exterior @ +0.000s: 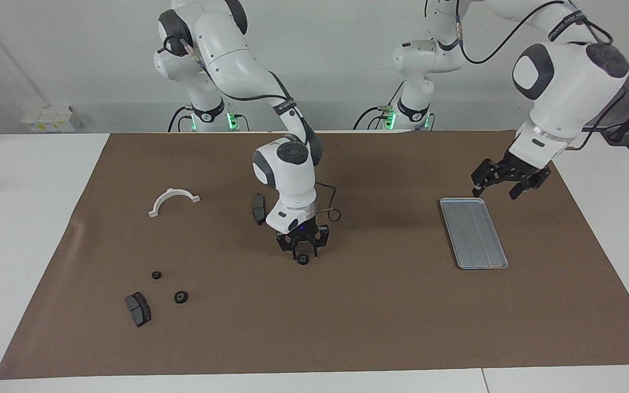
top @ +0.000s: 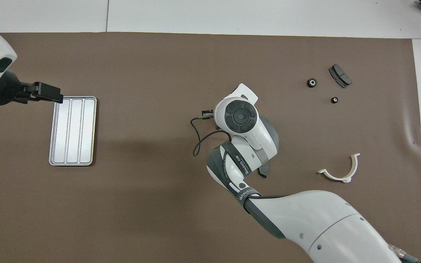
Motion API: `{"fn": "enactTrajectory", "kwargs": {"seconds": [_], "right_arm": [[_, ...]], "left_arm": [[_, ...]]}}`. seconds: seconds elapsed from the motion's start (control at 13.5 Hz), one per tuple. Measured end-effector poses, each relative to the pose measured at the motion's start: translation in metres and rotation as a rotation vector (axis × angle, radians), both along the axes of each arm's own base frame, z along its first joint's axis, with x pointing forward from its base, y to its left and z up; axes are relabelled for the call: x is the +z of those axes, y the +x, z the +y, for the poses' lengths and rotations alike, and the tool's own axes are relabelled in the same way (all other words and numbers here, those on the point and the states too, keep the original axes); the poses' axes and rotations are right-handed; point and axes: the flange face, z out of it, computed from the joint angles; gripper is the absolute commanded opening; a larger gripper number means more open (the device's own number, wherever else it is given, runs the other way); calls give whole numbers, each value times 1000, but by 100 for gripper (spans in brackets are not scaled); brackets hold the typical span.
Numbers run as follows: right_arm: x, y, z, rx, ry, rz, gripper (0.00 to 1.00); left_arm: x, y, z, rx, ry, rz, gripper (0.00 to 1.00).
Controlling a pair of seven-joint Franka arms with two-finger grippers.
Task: Place bearing gear from tray to pile
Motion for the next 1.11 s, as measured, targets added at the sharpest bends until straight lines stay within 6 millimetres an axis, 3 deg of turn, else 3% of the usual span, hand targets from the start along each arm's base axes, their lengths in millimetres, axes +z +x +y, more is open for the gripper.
{"fn": "enactTrajectory", "kwargs": {"seconds": [0.22,0.37,0.66,1.11], "right_arm": [[0,0,-3,-1,-6,-1,41],[1,1,-5,-2,-7,-3,34],[3,1,-6,-4,-7,-5,27],[2,2,-9,-2,-16,-8,18]], "left_arm": [[47,-37,-7,-32,34,51,100],[67,-48,-12,-52,66,82,100],[73,-51,-17,-62,71,90,100],[83,-56,1,-34,77,76,100]]}}
